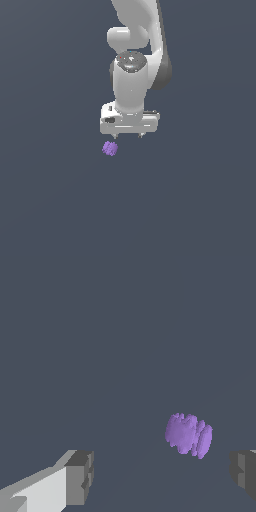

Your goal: Pick up the object and move it to a goal position.

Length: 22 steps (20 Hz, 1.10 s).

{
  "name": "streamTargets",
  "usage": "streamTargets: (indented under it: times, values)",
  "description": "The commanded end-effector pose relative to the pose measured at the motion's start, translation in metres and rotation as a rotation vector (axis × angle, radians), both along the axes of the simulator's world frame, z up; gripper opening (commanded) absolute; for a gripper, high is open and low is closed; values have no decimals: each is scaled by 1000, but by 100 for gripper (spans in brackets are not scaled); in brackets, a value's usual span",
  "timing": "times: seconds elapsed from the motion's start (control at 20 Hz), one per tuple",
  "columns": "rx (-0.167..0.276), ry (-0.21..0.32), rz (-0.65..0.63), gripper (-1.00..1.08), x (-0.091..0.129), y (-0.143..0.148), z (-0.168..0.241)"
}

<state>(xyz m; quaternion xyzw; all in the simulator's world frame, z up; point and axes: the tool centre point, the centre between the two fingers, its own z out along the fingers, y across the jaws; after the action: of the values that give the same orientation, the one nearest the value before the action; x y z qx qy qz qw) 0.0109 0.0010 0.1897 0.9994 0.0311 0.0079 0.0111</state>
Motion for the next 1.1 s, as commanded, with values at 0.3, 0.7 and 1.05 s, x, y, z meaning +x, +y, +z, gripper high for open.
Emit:
streamTargets:
  times: [0.3, 0.7, 1.05]
  values:
    - [0, 1, 6, 100, 0, 0, -1]
    - [-3, 4, 77, 100, -1, -6, -7]
    - [-5, 10, 193, 100, -3, -15, -16]
